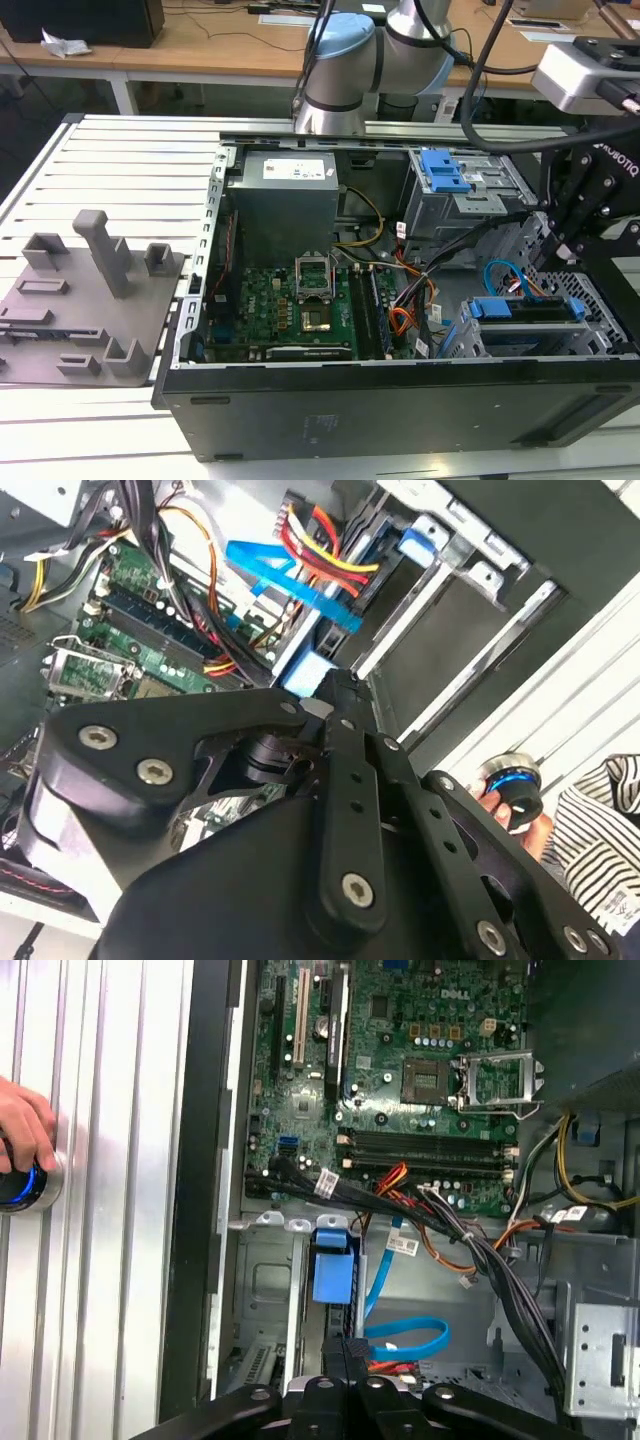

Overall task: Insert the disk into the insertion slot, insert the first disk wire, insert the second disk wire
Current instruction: 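Insert the second disk wire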

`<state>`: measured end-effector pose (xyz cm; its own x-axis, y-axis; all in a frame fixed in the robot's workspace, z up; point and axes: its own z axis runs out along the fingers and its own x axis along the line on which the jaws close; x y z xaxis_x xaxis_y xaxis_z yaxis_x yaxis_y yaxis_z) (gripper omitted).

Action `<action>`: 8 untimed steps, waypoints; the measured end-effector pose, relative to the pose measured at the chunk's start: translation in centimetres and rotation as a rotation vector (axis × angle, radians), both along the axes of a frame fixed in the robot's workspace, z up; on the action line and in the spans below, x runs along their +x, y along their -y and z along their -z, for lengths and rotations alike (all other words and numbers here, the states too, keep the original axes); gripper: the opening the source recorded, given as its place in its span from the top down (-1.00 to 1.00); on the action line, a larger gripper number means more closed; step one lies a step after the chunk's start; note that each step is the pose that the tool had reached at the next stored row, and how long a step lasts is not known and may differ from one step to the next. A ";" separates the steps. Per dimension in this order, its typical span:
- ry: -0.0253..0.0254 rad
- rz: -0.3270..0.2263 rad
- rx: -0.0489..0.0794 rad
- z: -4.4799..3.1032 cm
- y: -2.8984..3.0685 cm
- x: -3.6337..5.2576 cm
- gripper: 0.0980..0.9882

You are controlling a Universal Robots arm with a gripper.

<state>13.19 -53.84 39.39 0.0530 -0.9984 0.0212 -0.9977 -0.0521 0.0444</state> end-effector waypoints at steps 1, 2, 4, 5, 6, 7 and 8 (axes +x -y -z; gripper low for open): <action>0.0000 0.000 0.000 0.01 0.01 -0.15 0.98; 0.0000 0.000 0.000 0.00 0.00 -0.14 0.98; 0.0000 0.000 0.000 0.00 0.00 -0.15 0.98; 0.0000 0.000 0.000 0.00 0.00 -0.15 0.98; 0.0000 0.000 0.000 0.00 0.00 -0.15 0.98; 0.0000 0.000 0.000 0.00 0.00 -0.16 0.98; 0.0000 0.000 0.000 0.00 0.00 -0.16 0.98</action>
